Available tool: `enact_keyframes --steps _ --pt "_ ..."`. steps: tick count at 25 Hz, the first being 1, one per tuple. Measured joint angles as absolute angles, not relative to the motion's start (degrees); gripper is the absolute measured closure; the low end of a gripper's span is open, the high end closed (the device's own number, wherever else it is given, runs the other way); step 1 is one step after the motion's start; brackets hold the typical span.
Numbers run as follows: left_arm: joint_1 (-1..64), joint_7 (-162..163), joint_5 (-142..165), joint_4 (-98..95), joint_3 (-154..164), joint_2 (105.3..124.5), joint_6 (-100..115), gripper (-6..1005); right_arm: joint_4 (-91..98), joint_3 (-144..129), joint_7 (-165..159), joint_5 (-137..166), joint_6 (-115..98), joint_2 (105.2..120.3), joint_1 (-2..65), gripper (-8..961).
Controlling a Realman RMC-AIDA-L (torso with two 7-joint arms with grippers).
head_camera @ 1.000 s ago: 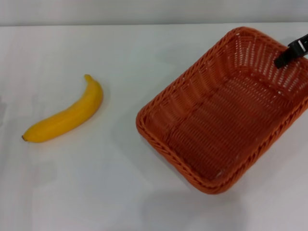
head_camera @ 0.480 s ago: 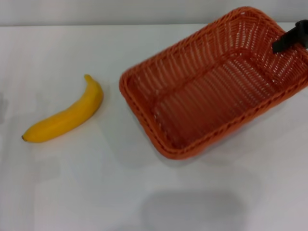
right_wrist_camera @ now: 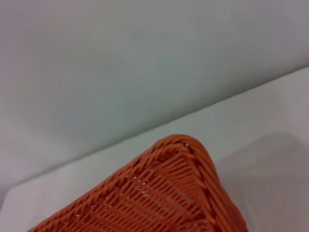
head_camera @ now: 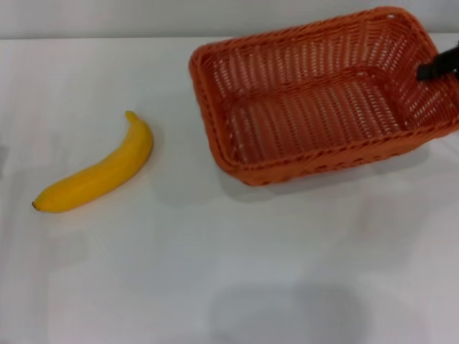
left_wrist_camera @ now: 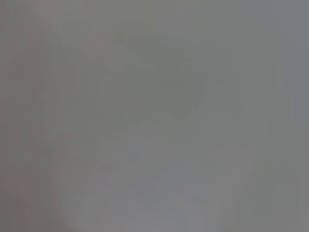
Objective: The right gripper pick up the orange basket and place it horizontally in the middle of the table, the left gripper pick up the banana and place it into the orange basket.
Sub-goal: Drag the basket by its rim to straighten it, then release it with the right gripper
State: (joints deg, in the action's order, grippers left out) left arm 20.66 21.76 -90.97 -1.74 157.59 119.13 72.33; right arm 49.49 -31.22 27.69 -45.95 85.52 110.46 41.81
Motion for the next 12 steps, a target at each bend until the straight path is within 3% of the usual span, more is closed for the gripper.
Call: enact_keyframes --steps 3,6,12 --pt "20.8 21.8 -91.0 -1.3 157.6 119.12 72.3 107 53.7 -31.5 26.8 -46.4 85.0 113.77 39.5 777" --pt "21.1 21.7 -91.0 -0.7 157.6 119.10 72.3 108 56.4 -33.7 25.7 -47.7 84.3 115.69 37.9 777" --pt "21.4 21.7 -91.0 0.9 157.6 119.01 72.3 108 54.6 -45.7 25.1 -58.7 77.3 115.65 33.6 778"
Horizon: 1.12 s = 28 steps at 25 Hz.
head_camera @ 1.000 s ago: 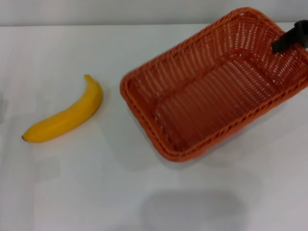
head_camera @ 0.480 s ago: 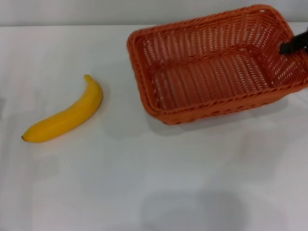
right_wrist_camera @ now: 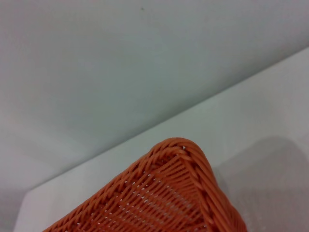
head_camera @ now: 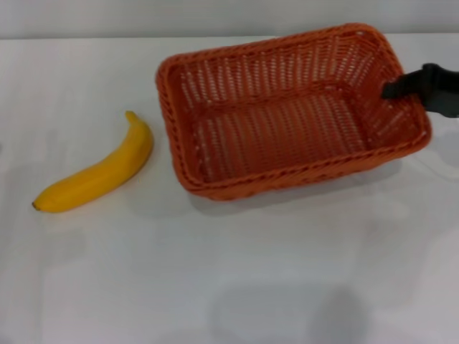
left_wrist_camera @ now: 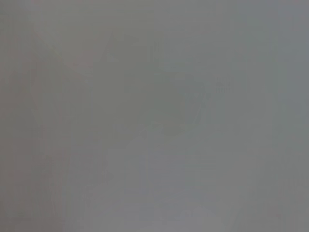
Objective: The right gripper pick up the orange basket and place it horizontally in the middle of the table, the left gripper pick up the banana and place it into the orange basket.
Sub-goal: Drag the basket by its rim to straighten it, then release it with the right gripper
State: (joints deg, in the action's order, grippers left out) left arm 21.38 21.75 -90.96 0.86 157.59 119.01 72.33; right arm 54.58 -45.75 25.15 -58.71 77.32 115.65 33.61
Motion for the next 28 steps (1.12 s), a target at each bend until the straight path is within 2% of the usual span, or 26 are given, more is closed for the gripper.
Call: enact_keyframes --steps 4,11,16,22,28 --pt "21.4 21.8 -91.0 1.0 157.6 119.00 72.4 108 54.5 -52.7 24.9 -64.5 73.0 115.38 31.5 779" --pt "21.7 21.7 -90.8 1.3 157.8 118.75 72.5 109 52.4 -54.9 24.8 -65.7 70.4 115.75 31.0 779" --pt "21.7 22.0 -90.8 2.2 157.9 118.73 72.9 108 51.6 -57.3 24.8 -69.6 67.9 115.79 29.7 655" --pt "21.5 22.0 -90.9 2.3 157.8 118.70 73.0 107 50.8 -58.3 24.9 -71.5 66.7 115.70 29.0 426" --pt "21.3 22.1 -90.9 2.3 157.7 118.72 73.0 109 52.8 -56.5 26.9 -75.0 66.6 115.36 26.3 358"
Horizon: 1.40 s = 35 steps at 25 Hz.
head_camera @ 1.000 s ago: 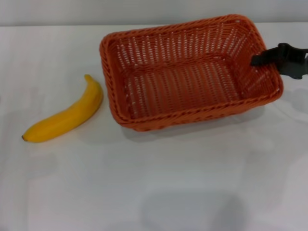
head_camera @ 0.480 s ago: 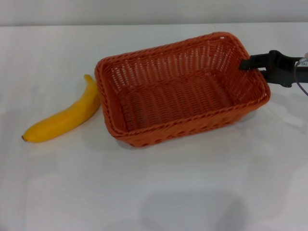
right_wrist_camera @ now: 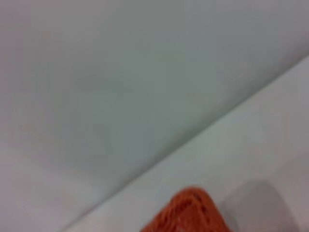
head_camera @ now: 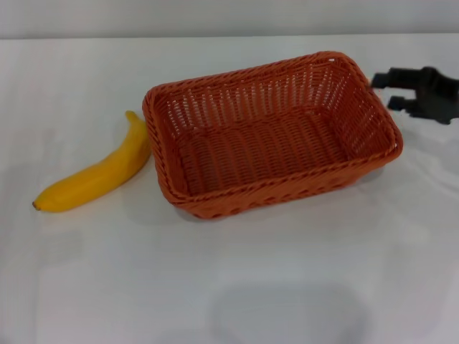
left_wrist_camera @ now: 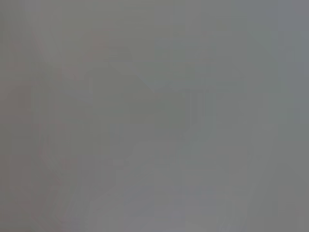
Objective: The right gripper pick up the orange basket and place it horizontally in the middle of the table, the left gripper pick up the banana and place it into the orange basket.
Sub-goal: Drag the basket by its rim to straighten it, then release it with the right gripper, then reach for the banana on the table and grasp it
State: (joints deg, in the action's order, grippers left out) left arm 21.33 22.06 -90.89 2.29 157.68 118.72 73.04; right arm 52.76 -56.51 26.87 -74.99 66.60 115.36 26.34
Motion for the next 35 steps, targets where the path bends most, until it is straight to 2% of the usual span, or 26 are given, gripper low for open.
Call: enact_keyframes --steps 5,12,14,17,24,30,35 --pt "21.3 22.1 -90.9 2.0 157.7 118.91 73.2 110 50.0 -50.4 35.6 -84.9 66.7 115.32 23.5 302" --pt "21.5 22.1 -90.7 0.8 157.9 119.16 73.2 112 35.3 -44.0 68.5 -108.2 67.0 115.31 23.2 307" --pt "21.5 22.1 -90.7 0.4 157.9 119.17 73.2 112 35.3 -44.0 68.5 -108.2 67.0 115.31 23.2 306" --pt "21.4 23.8 -90.7 -1.1 157.8 119.18 72.8 113 27.0 -39.4 98.8 -119.2 67.3 115.39 23.4 305" --pt "21.3 43.8 -86.1 1.0 158.3 118.62 71.1 115 16.1 -38.8 147.5 -132.0 72.2 115.81 24.6 313" --pt "24.4 73.8 -67.9 14.0 160.7 116.85 71.6 116 12.8 -38.6 161.6 -132.9 70.6 115.64 25.3 314" --pt "30.3 96.0 -47.9 28.0 162.9 113.08 80.2 117 13.0 -38.6 160.5 -133.0 69.5 115.35 25.0 316"
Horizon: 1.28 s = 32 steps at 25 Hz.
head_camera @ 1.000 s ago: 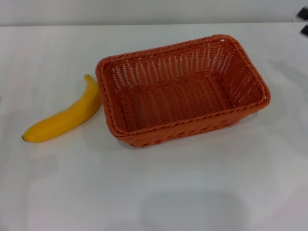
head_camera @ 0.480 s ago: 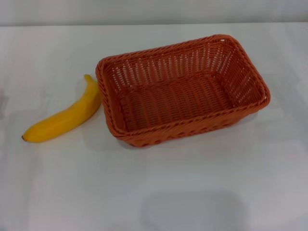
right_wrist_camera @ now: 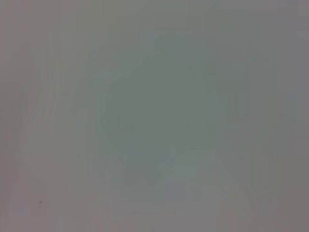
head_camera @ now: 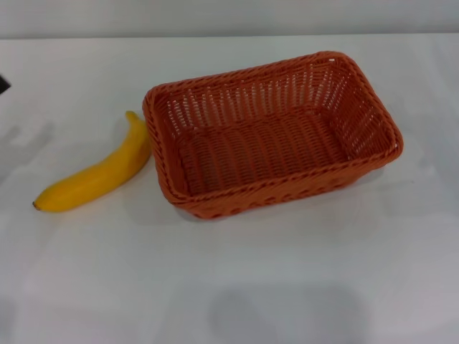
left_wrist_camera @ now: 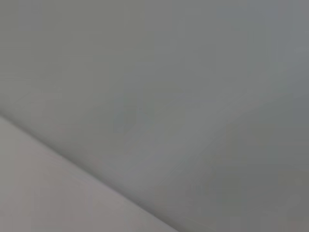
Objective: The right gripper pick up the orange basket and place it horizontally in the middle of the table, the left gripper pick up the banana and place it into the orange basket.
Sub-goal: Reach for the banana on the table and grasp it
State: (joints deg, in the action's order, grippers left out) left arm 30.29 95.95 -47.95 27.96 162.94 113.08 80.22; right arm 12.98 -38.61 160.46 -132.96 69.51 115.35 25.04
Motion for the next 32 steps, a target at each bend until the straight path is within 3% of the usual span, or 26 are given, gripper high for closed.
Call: enact_keyframes --steps 9,16,20,23,32 --pt "45.8 103.3 -17.3 44.2 163.1 107.87 97.9 120 12.9 -38.5 159.3 -133.1 68.9 115.31 24.7 317" --pt "57.4 100.4 4.8 47.6 163.2 105.58 102.0 121 12.6 -38.5 158.6 -133.1 69.1 115.36 24.6 317" --pt "61.7 98.3 14.4 47.3 163.2 106.45 99.8 122 12.2 -38.5 158.3 -133.1 69.4 115.52 25.0 317" --pt "64.7 97.1 19.0 47.3 163.2 108.50 96.1 123 12.1 -37.8 158.2 -133.1 70.1 115.46 24.2 316" --pt "66.0 93.6 22.3 43.3 163.2 111.57 91.5 125 11.9 -37.1 158.0 -133.1 70.9 115.49 23.3 316"
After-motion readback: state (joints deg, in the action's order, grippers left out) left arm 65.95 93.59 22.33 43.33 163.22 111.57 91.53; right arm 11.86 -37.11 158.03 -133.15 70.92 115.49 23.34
